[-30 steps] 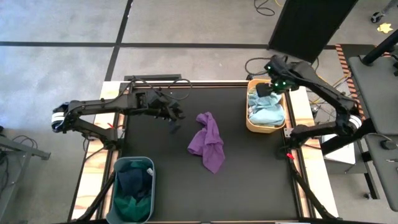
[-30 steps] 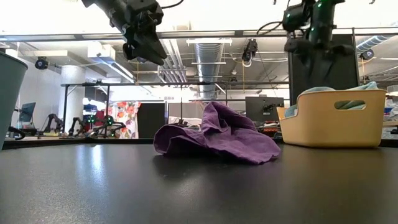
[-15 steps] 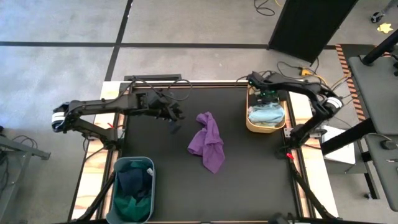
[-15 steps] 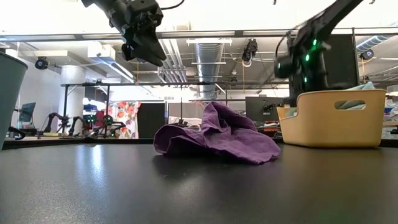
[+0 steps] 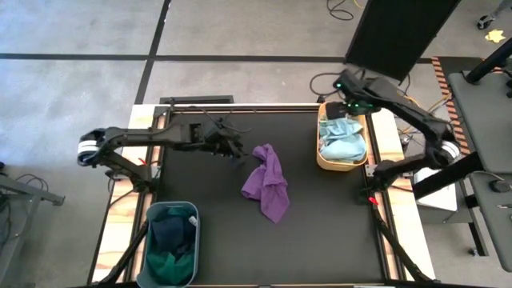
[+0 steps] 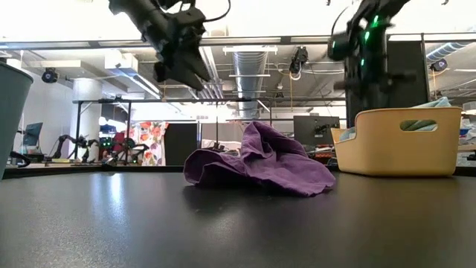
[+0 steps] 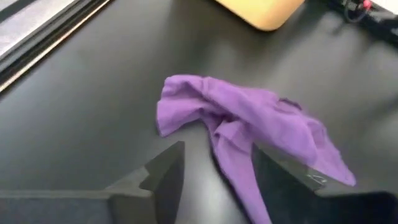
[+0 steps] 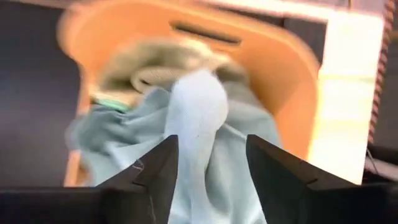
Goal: Sort microfiber towel by color & place in baskets
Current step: Put the purple microfiber towel into the green bin
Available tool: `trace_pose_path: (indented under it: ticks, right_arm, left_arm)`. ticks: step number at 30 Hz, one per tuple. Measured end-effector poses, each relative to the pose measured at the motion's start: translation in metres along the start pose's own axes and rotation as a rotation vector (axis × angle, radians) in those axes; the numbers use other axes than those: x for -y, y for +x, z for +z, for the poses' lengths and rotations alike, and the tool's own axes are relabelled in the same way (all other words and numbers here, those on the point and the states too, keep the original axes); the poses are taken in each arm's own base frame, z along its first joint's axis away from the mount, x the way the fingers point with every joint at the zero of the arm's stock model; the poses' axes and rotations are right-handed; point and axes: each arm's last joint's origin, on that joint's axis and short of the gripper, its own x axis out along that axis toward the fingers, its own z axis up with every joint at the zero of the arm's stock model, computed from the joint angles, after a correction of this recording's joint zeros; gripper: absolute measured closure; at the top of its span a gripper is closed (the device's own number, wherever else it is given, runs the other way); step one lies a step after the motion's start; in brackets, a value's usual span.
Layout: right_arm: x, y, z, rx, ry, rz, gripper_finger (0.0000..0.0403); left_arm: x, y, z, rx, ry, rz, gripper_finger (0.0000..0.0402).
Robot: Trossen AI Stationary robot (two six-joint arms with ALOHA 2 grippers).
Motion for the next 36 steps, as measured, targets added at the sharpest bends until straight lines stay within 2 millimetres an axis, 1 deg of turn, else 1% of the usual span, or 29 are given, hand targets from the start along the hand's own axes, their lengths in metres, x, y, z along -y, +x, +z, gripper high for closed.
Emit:
trace_pose_path:
  ticks: [4,8,12,16,19,25,31,36]
  right_arm:
    - [0.009,-0.044,-0.008,0.129,-0.009,0.09,0.0202]
    - [0.011,-0.078,-0.024,0.29,-0.029,0.222,0.018]
    - [0.005,-0.106,-0.042,0.432,-0.086,0.377,0.0161]
    - [-0.006,-0.125,-0.058,0.518,-0.17,0.509,0.0145]
    - [-0.014,-0.131,-0.068,0.53,-0.224,0.562,0.0136]
    - [-0.026,-0.132,-0.079,0.51,-0.304,0.589,0.0125]
    - [-0.034,-0.129,-0.08,0.498,-0.333,0.576,0.012]
    - [-0.039,-0.126,-0.079,0.486,-0.337,0.564,0.0122]
  left_arm:
    - [0.007,0.021,0.0,0.001,0.009,-0.013,0.0186]
    - [0.021,0.039,-0.001,-0.003,0.093,-0.041,0.0147]
    - [0.036,0.058,-0.007,0.002,0.16,-0.073,0.0127]
    - [0.043,0.078,-0.018,-0.048,0.163,-0.072,0.0121]
    - [0.043,0.091,-0.025,-0.084,0.152,-0.058,0.012]
    - [0.041,0.109,-0.034,-0.132,0.103,-0.035,0.012]
    - [0.041,0.129,-0.043,-0.149,0.084,-0.031,0.012]
    - [0.052,0.147,-0.048,-0.098,0.132,-0.099,0.012]
